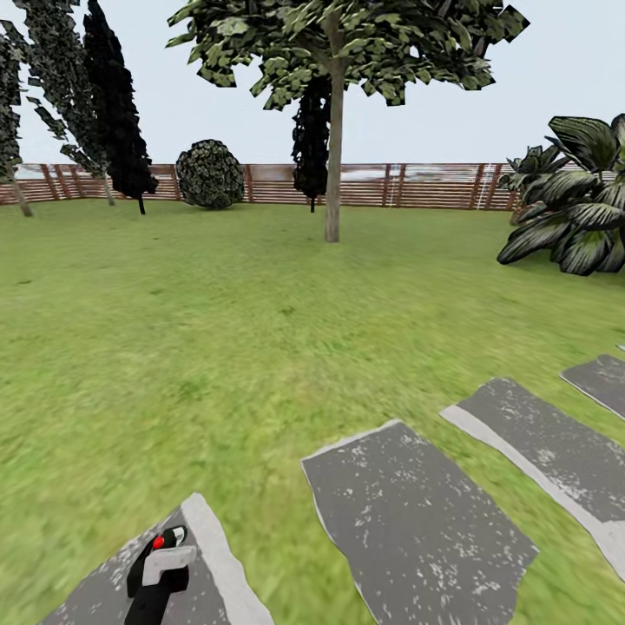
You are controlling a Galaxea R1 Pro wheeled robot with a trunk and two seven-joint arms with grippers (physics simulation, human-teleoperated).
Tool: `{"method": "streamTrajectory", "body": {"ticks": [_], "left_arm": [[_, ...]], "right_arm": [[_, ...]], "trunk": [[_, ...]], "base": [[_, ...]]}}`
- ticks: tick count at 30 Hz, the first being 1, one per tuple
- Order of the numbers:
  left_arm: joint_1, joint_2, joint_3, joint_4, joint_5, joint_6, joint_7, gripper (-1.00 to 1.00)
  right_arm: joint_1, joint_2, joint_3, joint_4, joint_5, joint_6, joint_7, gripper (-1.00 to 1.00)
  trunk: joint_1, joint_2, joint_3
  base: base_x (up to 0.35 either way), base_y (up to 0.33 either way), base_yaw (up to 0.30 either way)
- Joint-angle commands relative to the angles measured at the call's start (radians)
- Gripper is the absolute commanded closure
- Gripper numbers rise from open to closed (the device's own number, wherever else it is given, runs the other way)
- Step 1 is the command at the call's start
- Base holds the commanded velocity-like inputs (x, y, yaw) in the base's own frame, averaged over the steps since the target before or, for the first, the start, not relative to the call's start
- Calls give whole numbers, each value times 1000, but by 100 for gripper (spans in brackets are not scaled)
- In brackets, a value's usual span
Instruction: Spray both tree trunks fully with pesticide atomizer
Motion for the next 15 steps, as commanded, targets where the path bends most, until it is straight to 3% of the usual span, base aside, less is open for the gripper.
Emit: {"method": "streamTrajectory", "body": {"ticks": [1,15], "left_arm": [[0,0,0,0,0,0,0,100],[0,0,0,0,0,-1,0,100]], "right_arm": [[0,0,0,0,0,0,0,-100],[0,0,0,0,0,0,1,-100]], "trunk": [[0,0,0],[0,0,0]], "base": [[340,0,0],[340,0,0]]}}
